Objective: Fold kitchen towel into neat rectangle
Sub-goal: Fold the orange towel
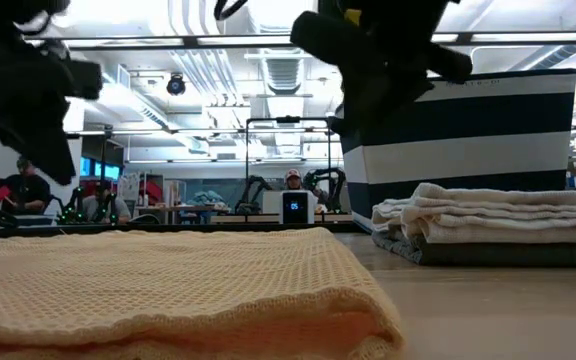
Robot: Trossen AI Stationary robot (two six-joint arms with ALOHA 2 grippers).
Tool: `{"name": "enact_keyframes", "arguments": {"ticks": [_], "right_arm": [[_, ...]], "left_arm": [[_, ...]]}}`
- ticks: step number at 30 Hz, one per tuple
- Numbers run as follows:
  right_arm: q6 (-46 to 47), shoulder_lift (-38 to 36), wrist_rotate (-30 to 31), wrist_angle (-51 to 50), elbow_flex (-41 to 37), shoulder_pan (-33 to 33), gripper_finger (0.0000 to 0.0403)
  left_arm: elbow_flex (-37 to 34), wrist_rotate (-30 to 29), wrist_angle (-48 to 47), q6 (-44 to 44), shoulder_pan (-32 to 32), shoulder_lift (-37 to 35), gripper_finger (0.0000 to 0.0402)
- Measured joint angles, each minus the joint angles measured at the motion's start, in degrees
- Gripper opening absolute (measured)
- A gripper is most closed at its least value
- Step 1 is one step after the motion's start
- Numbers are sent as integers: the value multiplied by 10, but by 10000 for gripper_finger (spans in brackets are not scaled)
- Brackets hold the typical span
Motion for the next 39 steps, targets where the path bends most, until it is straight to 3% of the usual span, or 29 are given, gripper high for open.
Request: {"name": "enact_keyframes", "arguments": {"ticks": [8, 15, 20, 25, 34, 39], "right_arm": [[-47, 0, 43, 23, 9, -15, 152], [-114, 0, 44, 28, 15, -29, 145], [-97, 0, 31, 32, 15, -46, 128], [-90, 0, 25, 36, 15, -77, 119], [-142, 0, 24, 130, 15, -87, 150], [-166, 0, 24, 166, 15, -83, 164]], "left_arm": [[-12, 46, 1, 54, 68, 0, 252], [13, -33, 7, 50, 68, 8, 255], [19, 21, 2, 18, 103, 18, 234], [17, 56, -19, 26, 213, 27, 209], [17, 157, 32, 165, 480, 51, 196], [16, 180, 53, 211, 546, 99, 215]]}}
